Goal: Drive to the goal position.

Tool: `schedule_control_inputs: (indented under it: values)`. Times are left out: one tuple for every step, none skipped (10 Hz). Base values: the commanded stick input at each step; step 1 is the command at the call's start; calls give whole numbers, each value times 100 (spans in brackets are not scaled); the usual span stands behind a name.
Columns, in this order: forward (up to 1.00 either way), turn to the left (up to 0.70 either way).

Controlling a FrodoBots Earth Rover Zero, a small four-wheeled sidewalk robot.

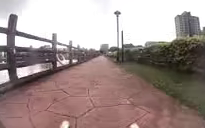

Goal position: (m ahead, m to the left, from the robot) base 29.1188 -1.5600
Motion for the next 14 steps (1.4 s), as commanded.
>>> schedule_control_inputs:
  values:
    - [70,0]
    - [70,0]
    - [70,0]
    - [70,0]
    - [70,0]
    - [70,0]
    - [70,0]
    - [70,0]
    - [70,0]
    - [70,0]
    - [70,0]
    - [70,0]
    - [70,0]
    - [70,0]
